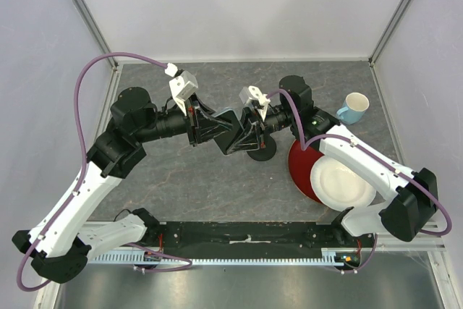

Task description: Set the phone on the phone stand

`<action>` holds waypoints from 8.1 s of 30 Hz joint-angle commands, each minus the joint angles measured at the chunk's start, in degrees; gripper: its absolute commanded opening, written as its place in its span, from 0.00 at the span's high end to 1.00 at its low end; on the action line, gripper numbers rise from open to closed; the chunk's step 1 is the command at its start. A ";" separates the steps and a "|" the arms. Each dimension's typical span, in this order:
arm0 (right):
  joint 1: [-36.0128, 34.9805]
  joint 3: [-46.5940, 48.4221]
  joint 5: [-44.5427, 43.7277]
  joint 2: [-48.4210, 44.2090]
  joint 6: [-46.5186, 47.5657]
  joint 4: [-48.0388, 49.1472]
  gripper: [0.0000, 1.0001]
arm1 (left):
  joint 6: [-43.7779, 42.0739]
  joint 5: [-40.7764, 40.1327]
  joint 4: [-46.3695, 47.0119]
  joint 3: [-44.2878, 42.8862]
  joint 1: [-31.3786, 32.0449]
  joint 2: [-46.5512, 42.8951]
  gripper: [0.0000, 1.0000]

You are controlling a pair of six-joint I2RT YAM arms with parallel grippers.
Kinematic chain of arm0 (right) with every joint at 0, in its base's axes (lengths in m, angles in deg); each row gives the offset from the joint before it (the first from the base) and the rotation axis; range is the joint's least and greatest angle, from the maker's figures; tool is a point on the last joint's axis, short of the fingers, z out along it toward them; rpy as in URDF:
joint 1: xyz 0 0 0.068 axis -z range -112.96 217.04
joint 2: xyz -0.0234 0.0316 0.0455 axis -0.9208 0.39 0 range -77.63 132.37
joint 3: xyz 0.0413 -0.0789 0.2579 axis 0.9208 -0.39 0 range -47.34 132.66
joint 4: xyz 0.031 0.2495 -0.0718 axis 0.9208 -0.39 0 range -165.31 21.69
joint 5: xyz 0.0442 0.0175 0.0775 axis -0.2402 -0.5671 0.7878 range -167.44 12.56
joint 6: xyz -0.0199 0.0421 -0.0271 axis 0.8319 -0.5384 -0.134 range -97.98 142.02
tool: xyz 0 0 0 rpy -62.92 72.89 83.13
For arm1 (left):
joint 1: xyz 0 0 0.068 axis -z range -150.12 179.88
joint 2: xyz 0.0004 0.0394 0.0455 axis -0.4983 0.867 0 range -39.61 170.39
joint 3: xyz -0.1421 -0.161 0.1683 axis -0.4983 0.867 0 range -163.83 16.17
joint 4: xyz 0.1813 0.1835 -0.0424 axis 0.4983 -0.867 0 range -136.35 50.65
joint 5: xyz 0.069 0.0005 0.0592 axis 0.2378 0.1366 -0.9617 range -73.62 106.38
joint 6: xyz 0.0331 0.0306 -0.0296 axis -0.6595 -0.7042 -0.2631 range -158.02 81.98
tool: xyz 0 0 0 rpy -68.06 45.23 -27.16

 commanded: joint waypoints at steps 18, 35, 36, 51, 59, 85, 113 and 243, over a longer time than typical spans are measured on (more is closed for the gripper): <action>-0.13 3.96 -31.34 -3.12 4.78 -8.39 0.02 | 3.78 -22.99 -1.97 3.53 0.30 -8.01 0.98; -0.13 -20.21 -88.86 -19.56 -32.93 -14.09 0.02 | 1.51 -35.23 -2.17 20.92 0.22 -23.57 0.98; -0.13 -20.04 -89.93 -19.39 -33.11 -14.89 0.02 | 1.33 -35.14 -1.99 21.63 0.21 -23.75 0.98; -12.61 -15.82 -111.02 -8.32 -38.03 -17.18 0.35 | 0.18 -29.88 3.46 31.74 -3.21 -26.82 0.98; -13.14 -14.41 -110.86 -8.40 -33.91 -16.91 0.45 | 1.50 -22.14 5.39 33.32 -8.74 -25.60 0.98; -10.68 -16.26 -92.18 -10.60 -14.04 -11.82 1.00 | 3.78 10.37 20.86 33.95 -13.76 -22.97 0.98; -6.37 -12.39 -78.25 -6.12 -13.07 -11.11 0.68 | 7.31 12.15 36.34 18.47 -15.43 1.22 0.98; 2.86 2.39 -47.99 6.19 4.36 -22.57 1.00 | -39.72 31.67 21.39 6.95 -14.29 28.64 0.98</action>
